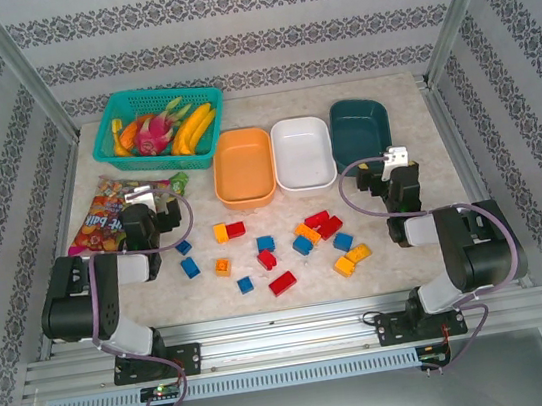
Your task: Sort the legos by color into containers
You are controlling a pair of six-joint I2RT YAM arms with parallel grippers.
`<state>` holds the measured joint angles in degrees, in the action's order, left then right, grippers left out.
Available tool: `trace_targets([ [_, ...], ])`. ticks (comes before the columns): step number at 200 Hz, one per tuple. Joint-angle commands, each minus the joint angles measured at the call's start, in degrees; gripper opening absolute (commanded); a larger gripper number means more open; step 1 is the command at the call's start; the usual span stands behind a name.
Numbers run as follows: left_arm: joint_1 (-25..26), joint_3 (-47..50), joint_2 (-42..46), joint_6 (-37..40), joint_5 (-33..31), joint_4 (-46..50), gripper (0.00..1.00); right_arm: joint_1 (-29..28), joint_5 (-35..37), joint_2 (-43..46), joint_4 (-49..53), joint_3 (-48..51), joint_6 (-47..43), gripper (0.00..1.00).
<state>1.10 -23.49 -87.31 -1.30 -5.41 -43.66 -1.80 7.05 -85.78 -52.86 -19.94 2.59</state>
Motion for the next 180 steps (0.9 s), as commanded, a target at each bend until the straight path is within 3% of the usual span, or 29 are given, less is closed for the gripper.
trace_targets([
  [1, 3.36, -2.31, 6.84, 3.34, -2.05, 6.57, 1.0, -1.77, 4.53, 5.3, -0.75, 2.35, -0.75, 0.98],
  [60, 12.88, -5.13, 23.76, 0.61, -13.31, 22.92, 1.0, -9.52, 20.08, 27.95, 16.04, 0.61, -3.79, 0.98],
  [87, 17.58, -8.53, 27.97, -0.57, -16.13, 28.0, 1.0, -13.11, 25.65, 35.89, 26.8, -6.82, -5.67, 0.98],
  [106, 21.43, -12.91, 30.43, 0.25, -17.8, 31.42, 1.0, -18.15, 29.02, 40.06, 39.77, -16.79, -6.84, 0.98],
  [116, 24.16, -16.31, 31.34, 2.07, -18.69, 33.06, 1.0, -21.45, 31.83, 40.26, 49.57, -24.61, -2.6, 0.98],
  [123, 25.72, -18.63, 31.77, 2.56, -19.41, 33.98, 1.0, -22.2, 33.9, 39.63, 60.05, -31.4, 8.32, 0.98],
  [131, 26.43, -22.16, 32.47, -1.35, -20.35, 37.84, 1.0, -20.14, 27.41, 38.38, 75.49, -39.16, 22.07, 0.98],
  [140, 26.05, -28.91, 32.95, -12.3, -21.57, 48.85, 1.0, -16.77, 14.43, 37.32, 86.88, -44.99, 28.79, 0.98],
  [152, 25.45, -39.07, 32.15, -29.31, -22.3, 73.44, 1.0, -12.68, 2.12, 37.49, 86.42, -43.09, 34.76, 0.98],
  [159, 25.18, -41.19, 31.9, -33.91, -23.28, 78.61, 1.0, -10.28, -5.68, 37.79, 85.14, -41.7, 35.45, 0.98],
  [166, 24.38, -40.75, 32.31, -34.33, -20.01, 78.15, 1.0, -9.8, -7.14, 37.71, 87.06, -41.64, 36.61, 0.98],
  [180, 22.7, -40.23, 33.05, -34.75, -12.0, 77.11, 1.0, -10.32, -2.41, 36.3, 95.86, -45.18, 39.2, 0.98],
])
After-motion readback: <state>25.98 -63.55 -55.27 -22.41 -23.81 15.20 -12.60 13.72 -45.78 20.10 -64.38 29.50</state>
